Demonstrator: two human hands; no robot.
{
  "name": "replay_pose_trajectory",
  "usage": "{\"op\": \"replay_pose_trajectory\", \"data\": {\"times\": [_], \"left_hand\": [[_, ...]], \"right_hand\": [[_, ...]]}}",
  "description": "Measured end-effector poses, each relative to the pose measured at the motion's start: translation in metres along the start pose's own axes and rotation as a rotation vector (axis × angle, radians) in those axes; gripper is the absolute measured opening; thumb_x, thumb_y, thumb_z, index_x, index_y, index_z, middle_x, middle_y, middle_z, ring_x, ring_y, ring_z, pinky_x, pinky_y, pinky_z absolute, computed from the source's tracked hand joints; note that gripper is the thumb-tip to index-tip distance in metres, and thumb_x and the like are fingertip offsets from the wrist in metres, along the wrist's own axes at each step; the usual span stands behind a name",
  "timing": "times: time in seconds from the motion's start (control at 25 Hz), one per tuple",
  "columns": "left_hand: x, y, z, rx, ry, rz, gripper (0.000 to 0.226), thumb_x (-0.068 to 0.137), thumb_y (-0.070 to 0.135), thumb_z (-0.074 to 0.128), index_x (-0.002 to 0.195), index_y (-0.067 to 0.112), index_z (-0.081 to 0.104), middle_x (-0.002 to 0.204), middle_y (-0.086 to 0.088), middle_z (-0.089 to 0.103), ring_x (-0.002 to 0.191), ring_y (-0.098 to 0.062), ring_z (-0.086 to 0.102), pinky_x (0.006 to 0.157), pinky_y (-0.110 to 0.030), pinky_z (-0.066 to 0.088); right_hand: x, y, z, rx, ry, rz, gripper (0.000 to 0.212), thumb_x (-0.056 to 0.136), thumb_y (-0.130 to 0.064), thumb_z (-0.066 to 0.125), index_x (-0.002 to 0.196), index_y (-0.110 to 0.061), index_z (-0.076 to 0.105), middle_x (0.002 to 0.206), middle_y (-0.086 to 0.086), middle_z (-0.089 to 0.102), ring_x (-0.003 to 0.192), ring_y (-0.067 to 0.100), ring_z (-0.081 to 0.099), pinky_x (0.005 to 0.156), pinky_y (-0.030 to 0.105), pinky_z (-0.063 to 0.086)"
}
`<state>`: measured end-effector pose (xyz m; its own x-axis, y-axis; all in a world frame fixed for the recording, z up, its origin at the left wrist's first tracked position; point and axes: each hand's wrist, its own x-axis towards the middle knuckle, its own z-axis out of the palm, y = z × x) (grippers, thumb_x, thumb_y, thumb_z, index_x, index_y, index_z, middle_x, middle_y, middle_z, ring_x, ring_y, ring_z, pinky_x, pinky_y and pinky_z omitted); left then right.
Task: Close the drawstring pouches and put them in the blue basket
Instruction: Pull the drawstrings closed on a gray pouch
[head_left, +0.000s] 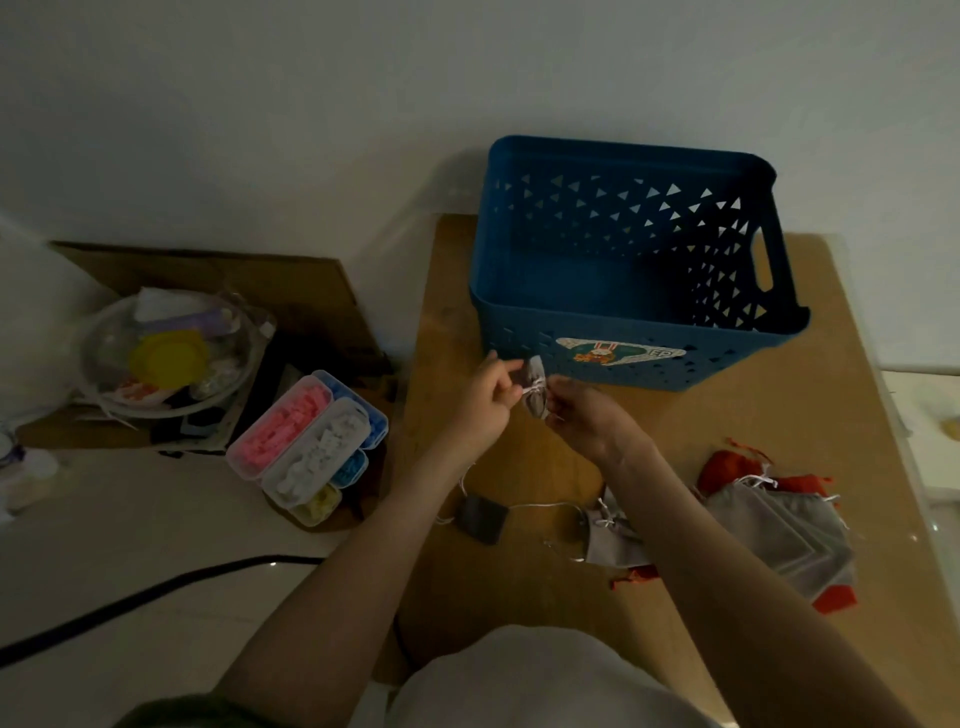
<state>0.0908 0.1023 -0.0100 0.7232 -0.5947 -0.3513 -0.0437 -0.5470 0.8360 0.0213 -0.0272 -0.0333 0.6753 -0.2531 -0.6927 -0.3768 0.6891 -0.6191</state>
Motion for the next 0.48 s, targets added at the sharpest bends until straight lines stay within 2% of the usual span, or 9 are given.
{"op": "replay_pose_trajectory", "data": {"times": [0.08, 0.16, 0.24, 0.32, 0.36, 0.4, 0.48], "left_hand": [[0.008, -0.007, -0.003, 0.049, -0.031, 0.064, 0.008, 0.095, 0.013, 0.051, 0.09, 0.007, 0.053, 0.151, 0.004, 0.034, 0.146, -0.011, 0.007, 0.113, -0.029, 0.012], [0.017, -0.013, -0.006, 0.134, -0.142, 0.109, 0.016, 0.093, 0.016, 0.056, 0.078, 0.015, 0.05, 0.154, 0.005, 0.029, 0.146, -0.012, 0.002, 0.115, -0.034, 0.006], [0.023, -0.017, -0.005, 0.245, -0.244, 0.066, 0.017, 0.092, 0.021, 0.057, 0.077, 0.021, 0.051, 0.149, 0.003, 0.036, 0.145, -0.016, 0.014, 0.116, -0.039, 0.015], [0.029, -0.021, 0.001, 0.351, -0.204, 0.035, 0.009, 0.092, 0.027, 0.058, 0.086, 0.022, 0.055, 0.123, 0.005, 0.05, 0.128, -0.017, 0.039, 0.103, -0.035, 0.032], [0.032, -0.023, 0.003, 0.386, -0.154, 0.046, 0.007, 0.092, 0.029, 0.058, 0.091, 0.022, 0.057, 0.113, 0.006, 0.048, 0.116, -0.013, 0.043, 0.098, -0.034, 0.034], [0.035, -0.025, 0.006, 0.369, -0.115, 0.046, 0.01, 0.092, 0.03, 0.058, 0.096, 0.021, 0.058, 0.108, 0.006, 0.045, 0.108, -0.011, 0.042, 0.095, -0.033, 0.035], [0.038, -0.029, 0.007, 0.158, -0.08, -0.036, 0.01, 0.093, 0.025, 0.056, 0.1, 0.018, 0.058, 0.105, 0.003, 0.051, 0.1, -0.012, 0.05, 0.085, -0.027, 0.042]], "right_hand": [[0.003, -0.003, -0.002, -0.085, -0.044, -0.016, 0.017, 0.099, -0.014, 0.044, 0.089, -0.015, 0.058, 0.076, 0.0, 0.064, 0.076, 0.013, 0.059, 0.072, 0.027, 0.045], [0.01, -0.009, -0.007, -0.229, -0.101, -0.024, 0.014, 0.099, -0.014, 0.044, 0.092, -0.017, 0.056, 0.087, 0.002, 0.065, 0.084, 0.017, 0.061, 0.08, 0.032, 0.045], [0.019, -0.011, -0.008, -0.373, -0.112, -0.031, 0.01, 0.099, -0.012, 0.044, 0.097, -0.015, 0.054, 0.091, 0.005, 0.064, 0.085, 0.02, 0.062, 0.079, 0.034, 0.048], [0.025, -0.01, -0.006, -0.443, -0.075, -0.047, 0.009, 0.1, -0.013, 0.044, 0.103, -0.012, 0.052, 0.093, 0.008, 0.062, 0.086, 0.021, 0.06, 0.075, 0.032, 0.048], [0.027, -0.009, -0.005, -0.434, -0.065, -0.069, 0.011, 0.099, -0.015, 0.045, 0.107, -0.01, 0.052, 0.096, 0.009, 0.061, 0.088, 0.022, 0.059, 0.076, 0.031, 0.049], [0.028, -0.008, -0.005, -0.413, -0.073, -0.099, 0.016, 0.099, -0.017, 0.047, 0.111, -0.008, 0.052, 0.098, 0.009, 0.06, 0.091, 0.023, 0.059, 0.079, 0.032, 0.05], [0.029, -0.006, -0.008, -0.411, -0.077, -0.165, 0.027, 0.094, -0.018, 0.055, 0.118, -0.006, 0.05, 0.103, 0.007, 0.059, 0.097, 0.021, 0.058, 0.083, 0.031, 0.05]]}}
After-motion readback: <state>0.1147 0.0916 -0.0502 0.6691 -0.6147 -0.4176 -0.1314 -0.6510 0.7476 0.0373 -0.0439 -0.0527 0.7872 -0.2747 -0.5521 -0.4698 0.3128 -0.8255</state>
